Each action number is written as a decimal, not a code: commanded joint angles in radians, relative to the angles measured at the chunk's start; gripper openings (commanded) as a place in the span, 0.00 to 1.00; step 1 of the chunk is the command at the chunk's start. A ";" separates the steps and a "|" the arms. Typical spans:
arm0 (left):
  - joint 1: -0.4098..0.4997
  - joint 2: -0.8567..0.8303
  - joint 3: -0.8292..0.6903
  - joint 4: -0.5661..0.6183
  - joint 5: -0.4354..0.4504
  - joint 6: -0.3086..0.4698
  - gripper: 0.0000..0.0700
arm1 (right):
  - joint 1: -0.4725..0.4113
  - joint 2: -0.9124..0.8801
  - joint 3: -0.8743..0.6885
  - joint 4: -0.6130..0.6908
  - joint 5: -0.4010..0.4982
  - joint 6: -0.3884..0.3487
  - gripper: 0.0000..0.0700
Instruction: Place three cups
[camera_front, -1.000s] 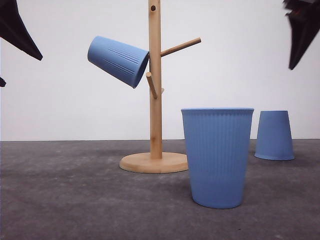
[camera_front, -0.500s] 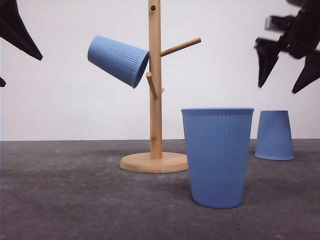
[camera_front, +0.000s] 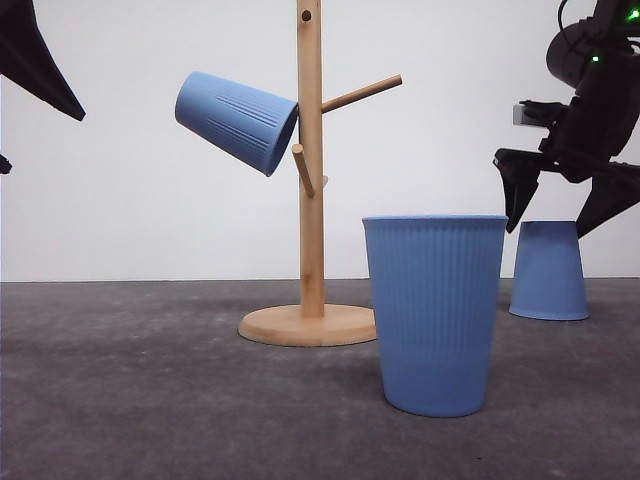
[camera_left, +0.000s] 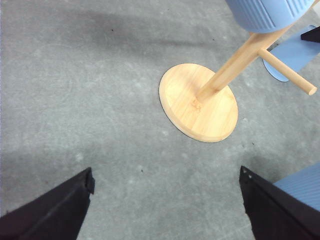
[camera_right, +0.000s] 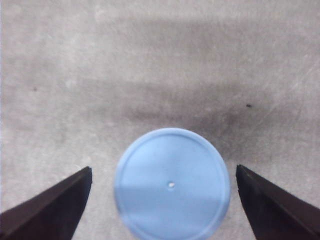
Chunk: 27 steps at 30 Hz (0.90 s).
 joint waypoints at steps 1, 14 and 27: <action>-0.002 0.004 0.011 0.008 -0.003 -0.002 0.78 | -0.002 0.028 0.024 0.007 0.002 -0.004 0.84; -0.002 0.004 0.011 0.008 -0.003 -0.001 0.78 | -0.008 0.048 0.024 0.016 0.003 0.011 0.65; -0.002 0.004 0.011 0.009 -0.003 -0.001 0.78 | -0.013 0.024 0.025 -0.017 -0.032 0.002 0.49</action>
